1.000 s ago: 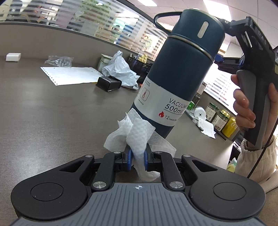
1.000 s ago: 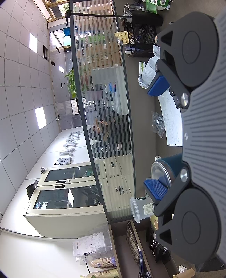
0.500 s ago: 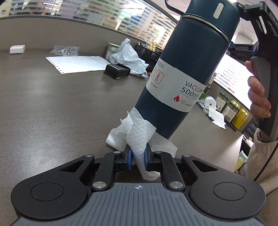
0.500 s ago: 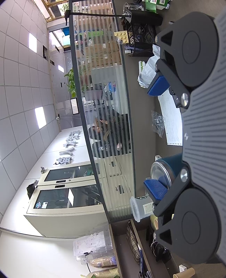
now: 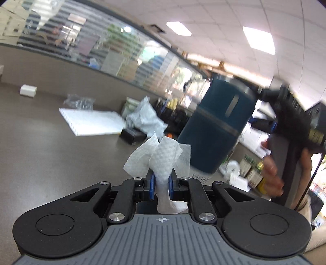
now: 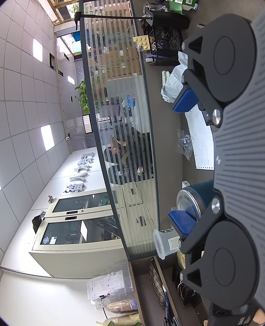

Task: Clean container
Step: 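Wipe the bottle's side with the left gripper while the right gripper rotates the bottle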

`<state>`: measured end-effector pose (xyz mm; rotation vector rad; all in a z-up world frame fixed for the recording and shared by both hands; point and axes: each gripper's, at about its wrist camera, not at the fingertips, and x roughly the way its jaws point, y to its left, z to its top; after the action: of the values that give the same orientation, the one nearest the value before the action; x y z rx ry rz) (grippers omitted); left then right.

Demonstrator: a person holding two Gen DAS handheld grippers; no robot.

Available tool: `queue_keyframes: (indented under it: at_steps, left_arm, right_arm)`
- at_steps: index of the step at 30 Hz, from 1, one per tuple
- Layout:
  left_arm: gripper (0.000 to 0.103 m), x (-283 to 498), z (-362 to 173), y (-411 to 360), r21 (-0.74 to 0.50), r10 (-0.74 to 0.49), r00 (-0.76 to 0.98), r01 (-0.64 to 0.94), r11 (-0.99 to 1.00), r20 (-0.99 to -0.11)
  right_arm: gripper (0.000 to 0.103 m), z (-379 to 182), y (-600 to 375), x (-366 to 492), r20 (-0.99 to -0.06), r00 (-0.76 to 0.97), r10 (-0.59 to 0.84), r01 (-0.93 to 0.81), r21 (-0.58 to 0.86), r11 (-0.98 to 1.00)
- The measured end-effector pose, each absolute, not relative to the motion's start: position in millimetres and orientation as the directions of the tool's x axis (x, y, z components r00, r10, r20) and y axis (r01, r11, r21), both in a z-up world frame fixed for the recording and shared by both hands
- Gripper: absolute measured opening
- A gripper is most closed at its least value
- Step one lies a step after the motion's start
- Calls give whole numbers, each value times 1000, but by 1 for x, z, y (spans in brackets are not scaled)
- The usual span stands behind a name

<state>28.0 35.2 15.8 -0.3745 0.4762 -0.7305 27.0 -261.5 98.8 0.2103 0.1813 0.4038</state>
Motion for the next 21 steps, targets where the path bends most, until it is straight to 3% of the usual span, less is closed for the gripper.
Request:
queue_keyframes:
  at_steps: [8,15,18,21]
  left_arm:
    - [17,34,28,55,-627,-726,679,521,580,-107]
    - [17,27,39,72,-671,-727,685,557,490,38]
    - [17,31,35,66,-679,-744,667,561,473,32]
    - [17,38,24,49,-683,-761,649,543,489,-29]
  right_arm:
    - [103,98,-258,29,-133,904,407,-370,236,899]
    - [103,97,-257,30,-134,903,409,-372,234,898]
    - [103,97,-257,30,-134,903,409,-372,234,898]
    - [103,97,-257,31,-134,903,409,-372,235,898]
